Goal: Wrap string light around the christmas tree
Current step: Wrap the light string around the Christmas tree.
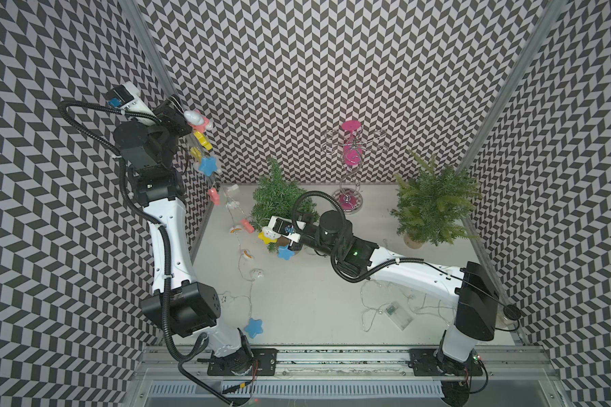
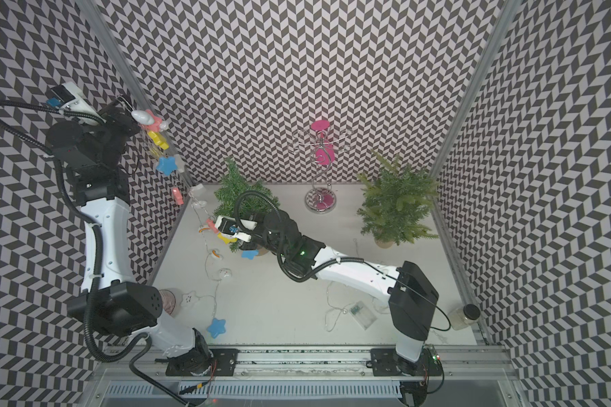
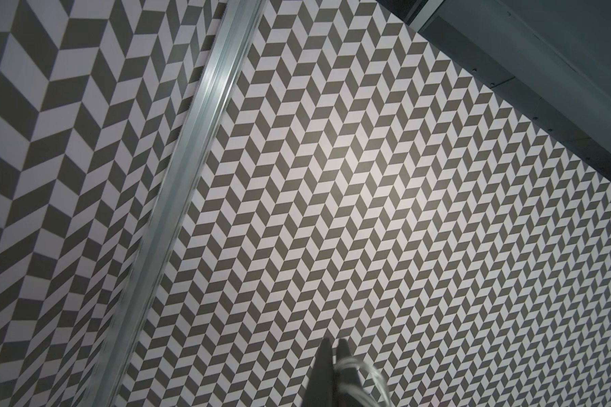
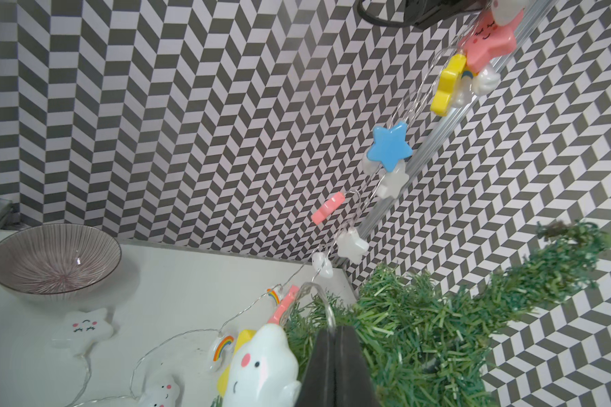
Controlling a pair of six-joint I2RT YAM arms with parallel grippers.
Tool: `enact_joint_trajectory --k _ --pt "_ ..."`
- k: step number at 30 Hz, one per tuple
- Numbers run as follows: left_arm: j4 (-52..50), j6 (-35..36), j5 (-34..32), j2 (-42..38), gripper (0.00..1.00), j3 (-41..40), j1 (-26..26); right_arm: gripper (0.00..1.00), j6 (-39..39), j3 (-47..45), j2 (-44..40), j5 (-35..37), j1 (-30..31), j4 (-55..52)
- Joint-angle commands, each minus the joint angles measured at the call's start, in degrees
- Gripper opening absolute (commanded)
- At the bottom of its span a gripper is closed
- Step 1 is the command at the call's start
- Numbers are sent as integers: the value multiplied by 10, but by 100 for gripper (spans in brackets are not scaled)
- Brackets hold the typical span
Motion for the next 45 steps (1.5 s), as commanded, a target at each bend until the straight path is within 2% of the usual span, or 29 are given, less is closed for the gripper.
enact_joint_trajectory --k 1,6,12,16,21,26,29,32,33,35,36,37,40,45 --pt "11 -17 28 14 0 50 1 0 -24 46 21 -29 -18 10" --pt "-4 -28 66 80 0 133 -8 0 -31 56 30 -111 -35 30" --pt "-44 8 81 154 0 224 -55 0 -54 102 67 -111 -38 28" --pt "-25 18 103 172 0 227 -73 3 -80 82 81 -108 -39 47" --pt "-6 8 133 173 0 232 -76 13 -102 31 77 -132 -37 80" --pt "26 -7 180 143 0 197 -79 14 -88 27 92 -151 -37 70" --pt "59 -6 174 102 0 141 -80 12 -78 3 92 -158 -37 87" --pt "55 -1 174 90 0 144 -82 12 -78 -9 89 -143 -37 107" --pt "49 -1 177 91 0 153 -82 16 -76 -8 85 -146 -37 103" --pt "40 -1 177 95 0 168 -82 52 -58 -3 73 -165 -37 96" --pt "40 -3 177 96 0 171 -82 63 -46 -2 67 -169 -37 97" --pt "45 -9 183 99 0 172 -81 71 -32 1 60 -167 -37 97" --pt "53 -23 199 114 0 183 -81 76 -10 -6 33 -177 -41 97" --pt "53 -31 210 130 0 204 -80 82 76 5 -13 -286 -84 109"
